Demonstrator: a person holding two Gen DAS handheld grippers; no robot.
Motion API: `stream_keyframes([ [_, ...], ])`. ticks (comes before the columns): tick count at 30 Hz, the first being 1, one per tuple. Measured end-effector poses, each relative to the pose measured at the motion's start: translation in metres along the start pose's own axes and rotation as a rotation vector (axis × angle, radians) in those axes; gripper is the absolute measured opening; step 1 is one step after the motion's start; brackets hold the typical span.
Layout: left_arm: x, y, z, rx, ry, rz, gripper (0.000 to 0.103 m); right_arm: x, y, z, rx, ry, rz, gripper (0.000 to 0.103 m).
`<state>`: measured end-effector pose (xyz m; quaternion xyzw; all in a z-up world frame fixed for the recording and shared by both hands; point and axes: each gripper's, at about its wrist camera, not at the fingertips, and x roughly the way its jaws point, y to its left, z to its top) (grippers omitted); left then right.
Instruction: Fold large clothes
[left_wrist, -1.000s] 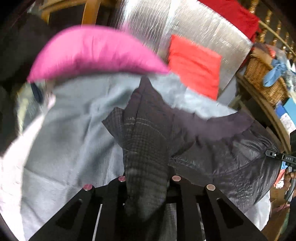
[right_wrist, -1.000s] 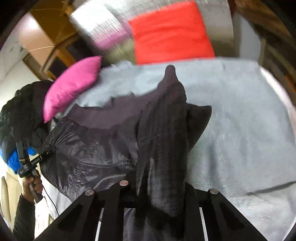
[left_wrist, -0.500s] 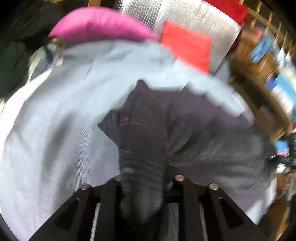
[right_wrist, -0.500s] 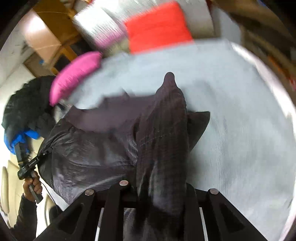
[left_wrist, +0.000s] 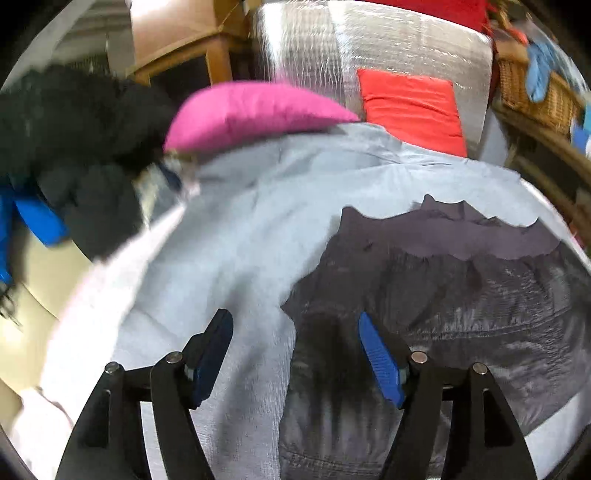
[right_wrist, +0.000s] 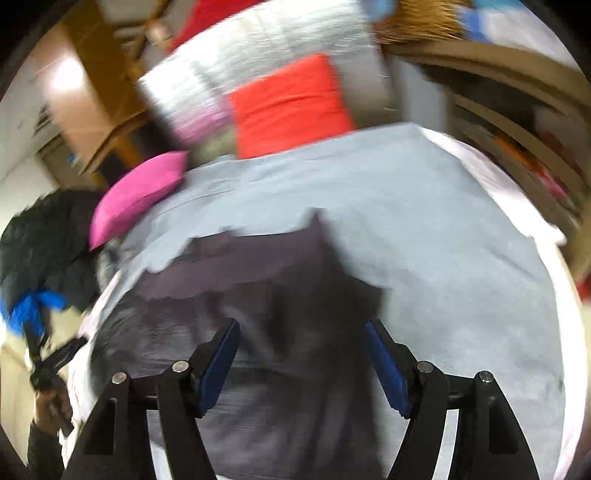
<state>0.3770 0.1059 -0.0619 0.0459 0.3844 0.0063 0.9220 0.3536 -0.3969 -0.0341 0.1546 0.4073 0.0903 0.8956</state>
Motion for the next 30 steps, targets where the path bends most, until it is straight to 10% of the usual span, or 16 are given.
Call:
stream_keyframes([
  [8,0.026,-0.079,-0.005,0.073,0.065,-0.134,0.072,0.084,0.031,-0.012,-0.107,0.198,-0.067,0.074],
  [20,0.069,-0.094,-0.018,0.039,0.151,-0.125,0.077,0.114,-0.005,-0.017,-0.017,0.189,-0.128,0.074],
  [30,0.035,-0.099,-0.015,0.023,0.129,-0.111,0.077,0.059,0.051,-0.027,-0.101,0.050,-0.175,0.074],
])
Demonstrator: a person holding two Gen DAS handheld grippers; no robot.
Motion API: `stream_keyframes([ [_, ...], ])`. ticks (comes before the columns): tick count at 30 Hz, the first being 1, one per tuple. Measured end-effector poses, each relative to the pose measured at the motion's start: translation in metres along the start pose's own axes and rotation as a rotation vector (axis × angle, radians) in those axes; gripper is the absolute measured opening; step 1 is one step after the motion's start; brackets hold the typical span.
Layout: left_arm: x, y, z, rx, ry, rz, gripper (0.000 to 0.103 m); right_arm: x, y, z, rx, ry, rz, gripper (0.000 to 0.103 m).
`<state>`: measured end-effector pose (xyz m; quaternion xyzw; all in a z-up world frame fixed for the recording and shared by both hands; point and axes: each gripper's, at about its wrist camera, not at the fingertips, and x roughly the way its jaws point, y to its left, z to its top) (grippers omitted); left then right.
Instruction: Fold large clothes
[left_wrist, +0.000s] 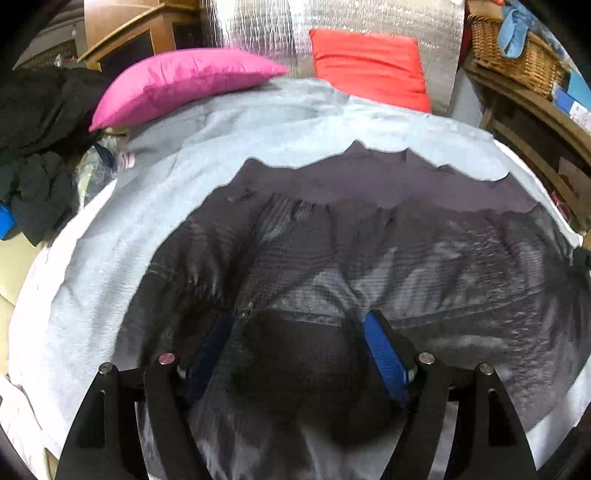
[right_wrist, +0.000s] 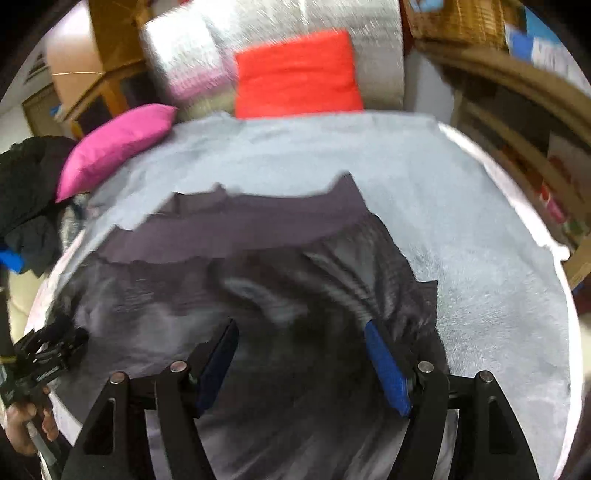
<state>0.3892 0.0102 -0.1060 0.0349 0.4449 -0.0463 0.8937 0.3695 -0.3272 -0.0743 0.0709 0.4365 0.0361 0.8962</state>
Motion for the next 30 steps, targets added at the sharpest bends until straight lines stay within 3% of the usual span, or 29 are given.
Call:
stream_keyframes([
  [4,-0.021,-0.014,-0.002,-0.001,-0.035,-0.025,0.077,-0.017,0.035,-0.018,-0.077,-0.017,-0.003,0.074],
  [10,-0.017,-0.042,-0.017,-0.001,-0.042,-0.063,0.077,0.010,0.075,-0.037,-0.185,0.025,-0.041,0.075],
  [16,0.017,-0.052,-0.016,0.050,0.000,0.024,0.081,0.039,0.071,-0.030,-0.170,0.076,-0.098,0.082],
  [19,0.026,-0.052,-0.013,0.068,0.015,0.035,0.085,0.056,0.069,-0.026,-0.177,0.108,-0.126,0.091],
  [23,0.029,-0.049,-0.010,0.062,0.023,0.029,0.085,0.067,0.064,-0.023,-0.165,0.113,-0.136,0.093],
  [27,0.009,-0.039,-0.009,0.034,0.022,0.001,0.085,0.050,0.061,-0.020,-0.110,0.096,-0.114,0.093],
  [30,-0.024,-0.032,-0.018,0.012,-0.035,-0.022,0.085,0.015,0.057,-0.029,-0.074,0.019,-0.064,0.093],
])
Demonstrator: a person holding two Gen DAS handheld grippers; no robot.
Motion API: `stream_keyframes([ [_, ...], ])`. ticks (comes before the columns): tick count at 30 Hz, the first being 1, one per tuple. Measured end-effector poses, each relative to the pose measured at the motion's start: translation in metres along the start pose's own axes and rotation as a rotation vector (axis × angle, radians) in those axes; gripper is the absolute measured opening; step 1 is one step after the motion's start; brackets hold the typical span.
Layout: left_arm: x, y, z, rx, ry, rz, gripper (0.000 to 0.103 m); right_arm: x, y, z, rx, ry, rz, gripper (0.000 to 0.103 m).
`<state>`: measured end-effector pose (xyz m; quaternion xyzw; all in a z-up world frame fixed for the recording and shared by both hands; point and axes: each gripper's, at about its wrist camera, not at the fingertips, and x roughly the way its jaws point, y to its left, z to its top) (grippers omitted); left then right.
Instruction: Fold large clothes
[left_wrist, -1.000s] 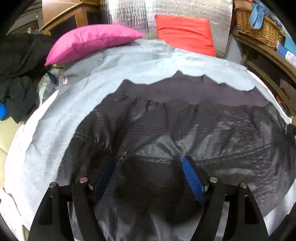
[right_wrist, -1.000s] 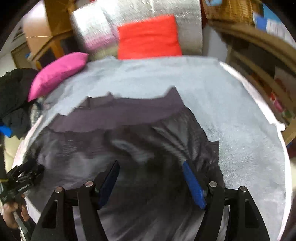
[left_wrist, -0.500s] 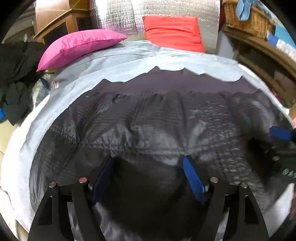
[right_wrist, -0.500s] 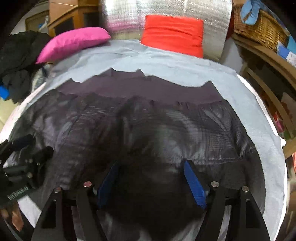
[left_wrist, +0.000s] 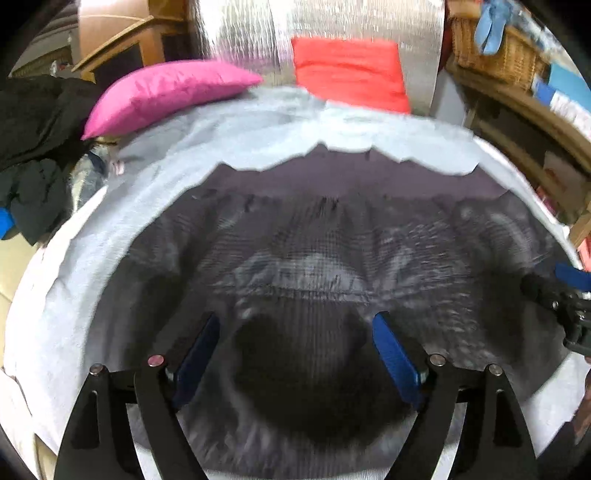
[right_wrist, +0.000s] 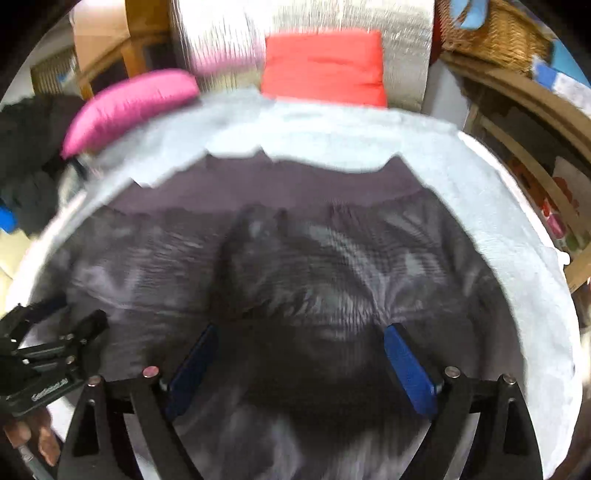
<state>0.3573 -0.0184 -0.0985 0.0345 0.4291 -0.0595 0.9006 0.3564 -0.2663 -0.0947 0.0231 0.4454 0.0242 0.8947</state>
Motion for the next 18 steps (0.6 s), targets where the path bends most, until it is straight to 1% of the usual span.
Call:
stream_keyframes([
  [1,-0.009,0.001,-0.003,0.001,-0.011,0.003,0.085,-0.012,0.000,-0.004,0.009,-0.021,0.003,0.093],
  [3,-0.027,0.001,-0.011,-0.004,-0.032,0.010,0.088,-0.035,0.003,-0.018,0.026,-0.050,0.045,0.094],
  [4,-0.036,0.001,-0.017,-0.009,-0.042,0.012,0.089,-0.043,0.005,-0.024,0.029,-0.055,0.057,0.096],
  [7,-0.060,0.000,-0.031,-0.009,-0.065,0.013,0.090,-0.066,0.014,-0.053,0.031,-0.084,0.079,0.096],
  [9,-0.072,-0.001,-0.039,-0.003,-0.070,0.009,0.090,-0.070,0.024,-0.068,0.044,-0.081,0.088,0.096],
  [12,-0.086,-0.002,-0.049,0.003,-0.083,0.014,0.090,-0.080,0.026,-0.093,0.090,-0.083,0.108,0.096],
  [18,-0.107,0.002,-0.064,-0.019,-0.102,0.042,0.090,-0.096,0.033,-0.120,0.106,-0.091,0.083,0.096],
])
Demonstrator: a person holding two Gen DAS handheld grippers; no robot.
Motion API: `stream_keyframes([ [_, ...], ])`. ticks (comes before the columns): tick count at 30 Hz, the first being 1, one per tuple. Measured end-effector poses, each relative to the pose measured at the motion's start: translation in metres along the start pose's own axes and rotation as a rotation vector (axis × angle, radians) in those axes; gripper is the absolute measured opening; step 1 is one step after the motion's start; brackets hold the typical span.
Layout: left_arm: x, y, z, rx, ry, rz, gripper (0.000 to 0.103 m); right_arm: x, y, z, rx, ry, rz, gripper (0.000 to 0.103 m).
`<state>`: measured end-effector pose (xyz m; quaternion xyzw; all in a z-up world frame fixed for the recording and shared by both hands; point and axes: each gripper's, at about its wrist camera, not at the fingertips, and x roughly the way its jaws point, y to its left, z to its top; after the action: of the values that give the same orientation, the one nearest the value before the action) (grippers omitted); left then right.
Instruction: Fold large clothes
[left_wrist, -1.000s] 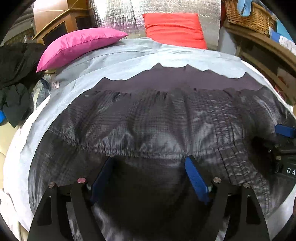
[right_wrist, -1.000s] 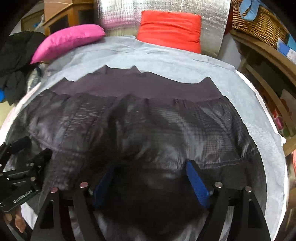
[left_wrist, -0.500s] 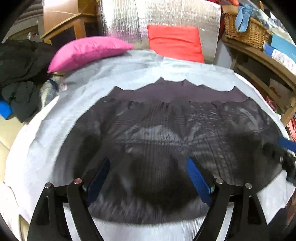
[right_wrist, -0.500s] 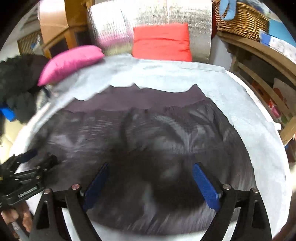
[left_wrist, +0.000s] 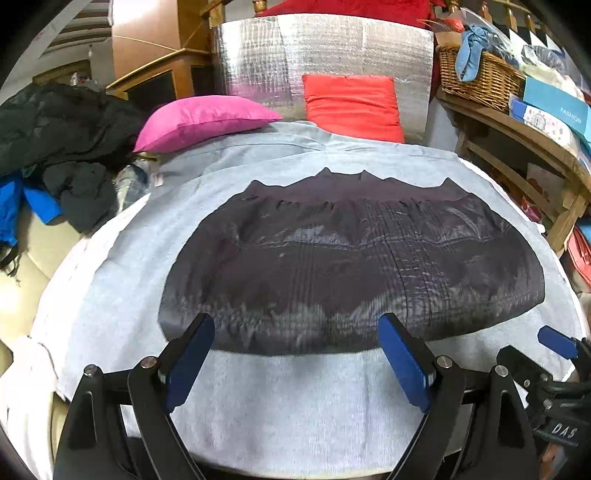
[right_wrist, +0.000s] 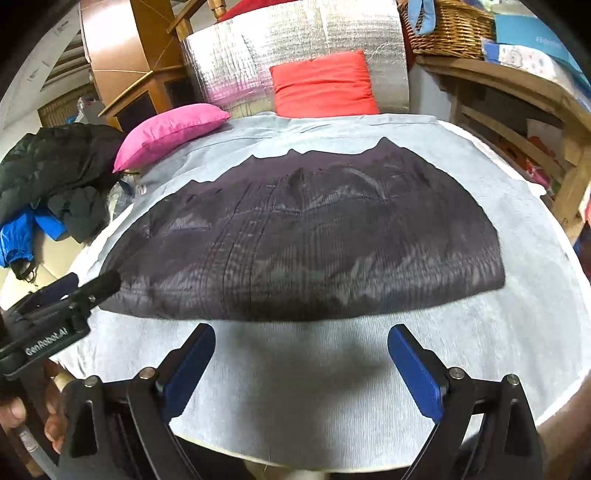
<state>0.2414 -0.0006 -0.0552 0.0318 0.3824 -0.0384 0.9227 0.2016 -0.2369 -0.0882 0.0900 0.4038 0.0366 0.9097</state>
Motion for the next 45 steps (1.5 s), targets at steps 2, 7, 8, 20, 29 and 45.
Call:
stream_keyframes([
  [2,-0.008,0.000,-0.005,-0.009,-0.006,0.004,0.090,-0.007,0.004,-0.007,-0.015,-0.013,-0.013,0.096],
  [7,-0.031,-0.002,-0.014,-0.010,-0.037,0.016,0.090,-0.028,0.012,-0.018,-0.045,-0.060,-0.023,0.096],
  [8,-0.036,-0.003,-0.016,-0.011,-0.045,0.014,0.090,-0.034,0.013,-0.020,-0.046,-0.072,-0.025,0.096],
  [20,-0.062,-0.007,-0.026,-0.032,-0.061,0.015,0.091,-0.069,0.010,-0.035,-0.029,-0.135,-0.037,0.096],
  [29,-0.077,0.007,-0.025,-0.111,-0.100,0.038,0.093,-0.084,0.018,-0.036,-0.059,-0.189,-0.106,0.096],
  [45,-0.118,-0.004,-0.025,-0.060,-0.187,-0.024,0.101,-0.107,0.027,-0.029,-0.074,-0.180,-0.156,0.096],
])
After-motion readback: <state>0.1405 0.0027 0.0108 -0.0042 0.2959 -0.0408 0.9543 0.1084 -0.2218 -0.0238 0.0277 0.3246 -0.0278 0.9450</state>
